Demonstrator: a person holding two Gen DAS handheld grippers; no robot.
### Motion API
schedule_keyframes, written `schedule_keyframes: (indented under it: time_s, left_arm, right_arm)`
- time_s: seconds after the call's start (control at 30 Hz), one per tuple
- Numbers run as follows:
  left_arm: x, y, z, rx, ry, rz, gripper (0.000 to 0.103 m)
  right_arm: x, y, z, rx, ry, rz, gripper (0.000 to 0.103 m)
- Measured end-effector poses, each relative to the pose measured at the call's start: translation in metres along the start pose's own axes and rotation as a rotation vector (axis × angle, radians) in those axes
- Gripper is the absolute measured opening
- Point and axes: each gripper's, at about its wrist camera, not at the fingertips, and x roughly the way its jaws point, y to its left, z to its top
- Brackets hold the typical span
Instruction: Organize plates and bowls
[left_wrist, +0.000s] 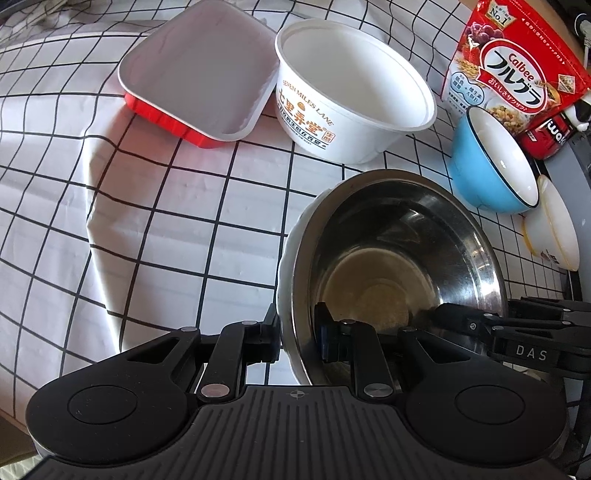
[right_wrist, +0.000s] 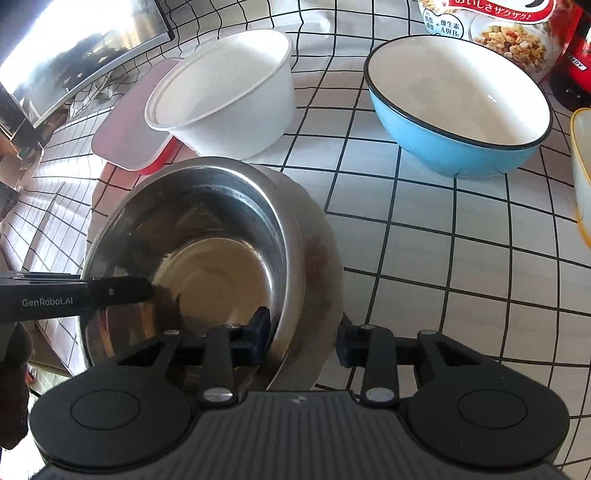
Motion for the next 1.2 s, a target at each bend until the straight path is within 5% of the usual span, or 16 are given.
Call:
schedule_keyframes:
  time_s: [0.53,1.2]
  left_arm:
    - [-0.003,0.026,0.007,-0.045,-0.005,-0.029,0.021]
    - [-0.005,0.031,0.017,-0.036,0.011,0.031,0.021]
  right_arm:
    - [0.009,0.024,0.009,0.022,0.004,-0.048,0.037]
    - [0.016,0.040,0.012,0.016,-0.010,-0.040,0.037]
